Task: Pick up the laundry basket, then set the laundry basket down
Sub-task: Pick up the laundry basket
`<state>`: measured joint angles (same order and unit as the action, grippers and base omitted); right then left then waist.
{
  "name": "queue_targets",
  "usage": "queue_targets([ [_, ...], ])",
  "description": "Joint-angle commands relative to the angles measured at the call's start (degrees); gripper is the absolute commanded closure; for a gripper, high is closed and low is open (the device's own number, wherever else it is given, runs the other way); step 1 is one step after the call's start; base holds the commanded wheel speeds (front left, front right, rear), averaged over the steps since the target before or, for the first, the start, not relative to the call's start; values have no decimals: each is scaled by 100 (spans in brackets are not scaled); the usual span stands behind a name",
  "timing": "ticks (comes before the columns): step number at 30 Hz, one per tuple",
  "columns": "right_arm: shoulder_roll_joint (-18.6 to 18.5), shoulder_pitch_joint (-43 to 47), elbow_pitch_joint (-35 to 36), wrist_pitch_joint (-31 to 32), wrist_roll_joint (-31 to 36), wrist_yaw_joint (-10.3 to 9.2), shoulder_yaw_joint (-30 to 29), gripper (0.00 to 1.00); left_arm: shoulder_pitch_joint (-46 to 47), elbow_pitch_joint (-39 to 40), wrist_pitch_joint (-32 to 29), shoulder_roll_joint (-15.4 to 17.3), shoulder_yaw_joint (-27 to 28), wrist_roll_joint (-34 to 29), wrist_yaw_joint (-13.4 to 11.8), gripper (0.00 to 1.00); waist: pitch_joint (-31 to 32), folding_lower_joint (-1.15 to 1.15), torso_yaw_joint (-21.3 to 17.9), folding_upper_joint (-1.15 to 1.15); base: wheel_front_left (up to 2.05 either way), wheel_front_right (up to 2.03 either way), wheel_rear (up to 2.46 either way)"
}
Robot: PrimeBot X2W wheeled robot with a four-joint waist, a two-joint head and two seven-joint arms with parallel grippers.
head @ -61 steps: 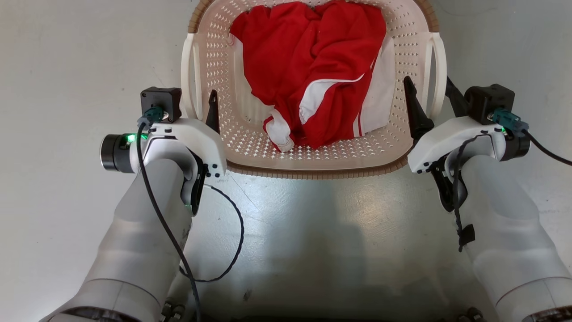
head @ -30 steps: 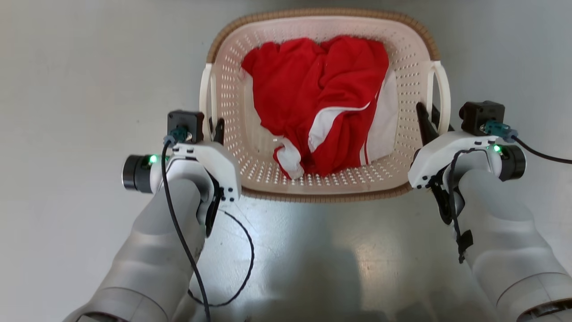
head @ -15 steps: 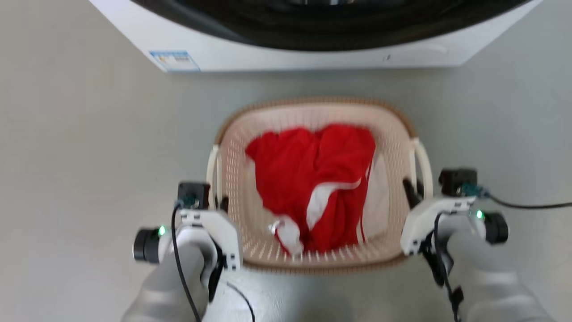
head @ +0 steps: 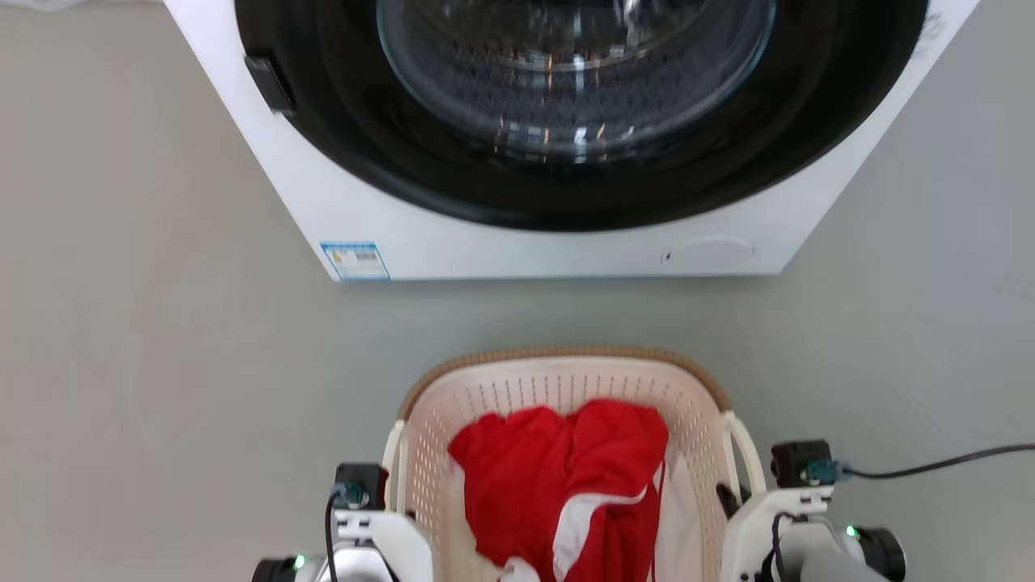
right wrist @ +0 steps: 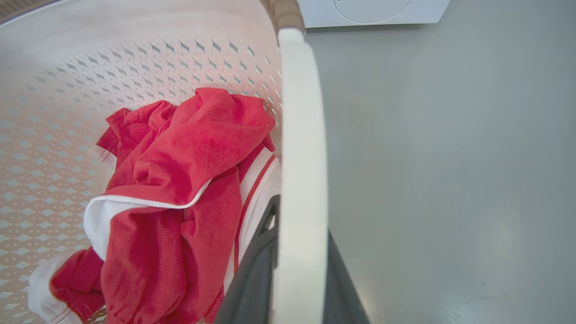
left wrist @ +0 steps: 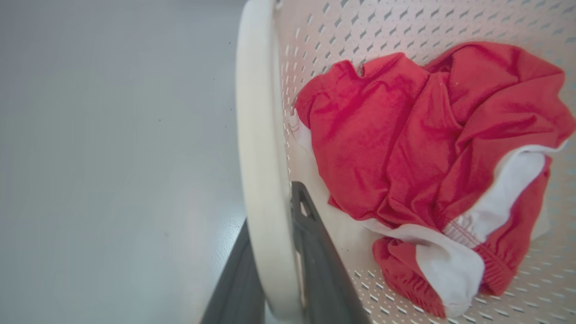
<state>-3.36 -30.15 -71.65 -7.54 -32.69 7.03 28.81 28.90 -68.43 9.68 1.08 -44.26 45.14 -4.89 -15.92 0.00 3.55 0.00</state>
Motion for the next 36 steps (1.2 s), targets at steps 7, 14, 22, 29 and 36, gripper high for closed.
queue_targets([
  [7,48,562,146,154,-443,46,617,100,-417,26,-61,180,-197,215,-102,100,854,0,4,0,0,0,0],
  [14,48,825,166,183,-746,46,917,100,-649,2,-132,180,-381,334,-137,100,1237,0,6,0,0,0,0],
  [22,48,1013,129,175,-1078,46,1225,100,-791,-56,-160,180,-559,430,-165,100,1521,0,-2,0,0,0,0],
  [29,48,1022,90,152,-1307,46,1443,100,-816,-131,-178,180,-663,492,-159,100,1641,0,-5,0,0,0,0],
  [36,48,1001,37,106,-1518,46,1661,100,-817,-179,-156,180,-737,574,-160,100,1707,0,-4,0,0,0,0],
])
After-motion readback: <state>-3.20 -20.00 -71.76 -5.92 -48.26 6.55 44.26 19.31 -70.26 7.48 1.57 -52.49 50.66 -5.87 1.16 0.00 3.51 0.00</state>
